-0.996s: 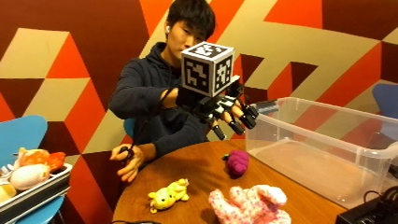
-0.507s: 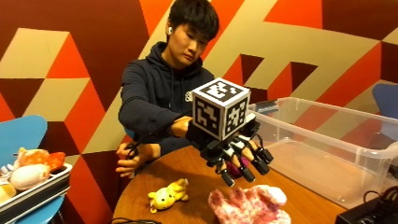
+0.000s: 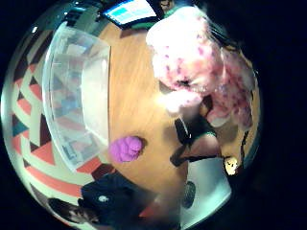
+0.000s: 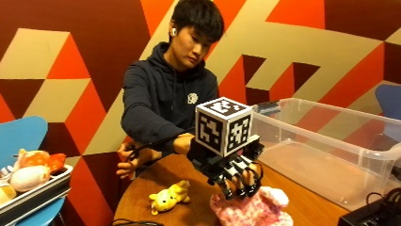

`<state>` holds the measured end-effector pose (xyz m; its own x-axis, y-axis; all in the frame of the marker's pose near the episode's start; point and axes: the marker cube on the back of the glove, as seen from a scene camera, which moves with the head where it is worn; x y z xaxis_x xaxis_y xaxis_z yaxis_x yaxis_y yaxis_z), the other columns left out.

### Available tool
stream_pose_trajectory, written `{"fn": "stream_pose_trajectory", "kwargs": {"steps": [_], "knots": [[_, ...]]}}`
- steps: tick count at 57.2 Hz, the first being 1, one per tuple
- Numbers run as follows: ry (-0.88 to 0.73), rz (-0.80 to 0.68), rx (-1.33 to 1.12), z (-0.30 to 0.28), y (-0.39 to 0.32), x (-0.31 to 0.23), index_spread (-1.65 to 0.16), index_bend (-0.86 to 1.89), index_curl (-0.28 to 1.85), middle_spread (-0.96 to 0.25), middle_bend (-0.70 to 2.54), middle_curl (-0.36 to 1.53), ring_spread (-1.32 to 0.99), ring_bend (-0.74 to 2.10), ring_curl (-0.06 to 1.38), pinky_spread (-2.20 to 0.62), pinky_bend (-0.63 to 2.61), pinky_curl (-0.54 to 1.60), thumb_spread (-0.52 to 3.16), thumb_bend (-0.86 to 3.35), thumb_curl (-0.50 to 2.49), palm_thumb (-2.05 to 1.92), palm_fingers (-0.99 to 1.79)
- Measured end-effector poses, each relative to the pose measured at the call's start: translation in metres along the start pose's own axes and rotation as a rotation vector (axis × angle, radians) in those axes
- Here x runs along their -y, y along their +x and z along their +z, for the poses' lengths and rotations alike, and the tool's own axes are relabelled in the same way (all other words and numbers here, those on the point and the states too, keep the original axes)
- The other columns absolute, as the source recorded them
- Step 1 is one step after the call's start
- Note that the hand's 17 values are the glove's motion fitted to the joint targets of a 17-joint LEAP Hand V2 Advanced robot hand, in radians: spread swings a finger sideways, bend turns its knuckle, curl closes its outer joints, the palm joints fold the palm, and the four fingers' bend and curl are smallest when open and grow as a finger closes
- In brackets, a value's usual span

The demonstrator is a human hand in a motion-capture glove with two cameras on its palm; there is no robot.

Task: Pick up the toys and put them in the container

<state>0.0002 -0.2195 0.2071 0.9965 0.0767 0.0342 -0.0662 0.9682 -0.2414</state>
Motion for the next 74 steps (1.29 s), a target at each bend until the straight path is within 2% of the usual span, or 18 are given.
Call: {"fn": "stream_pose_trajectory", "kwargs": {"steps": [2, 5, 6, 13, 20, 31, 39, 46, 48, 54, 56, 63, 67, 74], "knots": [[0.026, -0.008, 0.003, -0.001, -0.001, 0.001, -0.18, 0.13, 0.17, -0.07, 0.38, 0.33, -0.19, 0.7, 0.38, -0.17, 0.88, 0.33, 1.36, 0.15, 0.39, 0.45, 0.56], [0.06, -0.024, 0.011, -0.003, -0.002, 0.001, -0.18, 0.16, 0.19, -0.1, 0.4, 0.35, -0.26, 0.8, 0.42, -0.24, 0.88, 0.34, 1.36, 0.16, 0.39, 0.48, 0.62], [0.071, -0.029, 0.015, -0.004, -0.003, 0.001, -0.19, 0.21, 0.2, -0.12, 0.44, 0.37, -0.28, 0.86, 0.45, -0.26, 0.89, 0.36, 1.37, 0.17, 0.4, 0.5, 0.73], [0.168, -0.054, 0.041, -0.013, -0.008, 0.0, -0.24, 0.29, 0.23, -0.22, 0.58, 0.46, -0.4, 1.08, 0.57, -0.35, 0.98, 0.42, 1.41, 0.2, 0.41, 0.56, 0.87], [0.264, -0.071, 0.053, -0.026, -0.013, -0.004, -0.32, 0.62, 0.34, -0.36, 0.84, 0.63, -0.55, 1.28, 0.71, -0.45, 1.08, 0.51, 1.58, 0.25, 0.4, 0.57, 0.99], [0.352, -0.062, 0.071, -0.047, -0.014, -0.01, -0.41, 1.11, 0.61, -0.55, 1.2, 0.94, -0.72, 1.52, 0.91, -0.57, 1.31, 0.68, 1.63, 0.37, 0.46, 0.65, 0.73], [0.416, -0.078, 0.101, -0.065, -0.014, -0.016, -0.44, 1.35, 0.81, -0.62, 1.39, 1.11, -0.78, 1.67, 1.01, -0.66, 1.46, 0.82, 1.61, 0.42, 0.51, 0.67, 0.6], [0.413, -0.063, 0.148, -0.074, -0.013, -0.02, -0.41, 1.37, 0.94, -0.66, 1.47, 1.21, -0.82, 1.76, 1.08, -0.68, 1.58, 0.92, 1.63, 0.38, 0.46, 0.5, 0.34], [0.404, -0.063, 0.151, -0.074, -0.013, -0.02, -0.38, 1.22, 0.91, -0.66, 1.47, 1.22, -0.82, 1.77, 1.08, -0.68, 1.62, 0.94, 1.59, 0.32, 0.41, 0.38, 0.18], [0.337, -0.074, 0.146, -0.07, -0.014, -0.016, -0.29, 0.78, 0.8, -0.56, 1.27, 1.13, -0.69, 1.68, 1.01, -0.55, 1.57, 0.86, 1.5, 0.2, 0.35, 0.2, -0.05], [0.309, -0.075, 0.135, -0.066, -0.014, -0.015, -0.28, 0.7, 0.75, -0.5, 1.11, 1.07, -0.63, 1.53, 0.95, -0.47, 1.44, 0.81, 1.47, 0.17, 0.34, 0.17, -0.29], [0.185, -0.078, 0.108, -0.05, -0.013, -0.004, -0.25, 0.47, 0.62, -0.29, 0.58, 0.87, -0.4, 0.88, 0.8, -0.23, 1.3, 0.71, 1.39, 0.1, 0.32, 0.12, -0.64], [0.11, -0.077, 0.101, -0.038, -0.013, 0.002, -0.24, 0.35, 0.57, -0.18, 0.37, 0.77, -0.28, 0.56, 0.7, -0.13, 1.22, 0.65, 1.33, 0.07, 0.32, 0.11, -0.61], [0.012, -0.072, 0.082, -0.018, -0.013, 0.013, -0.22, 0.11, 0.47, -0.06, 0.1, 0.63, -0.14, 0.26, 0.57, -0.03, 1.09, 0.57, 1.26, 0.04, 0.32, 0.13, -0.47]]}}
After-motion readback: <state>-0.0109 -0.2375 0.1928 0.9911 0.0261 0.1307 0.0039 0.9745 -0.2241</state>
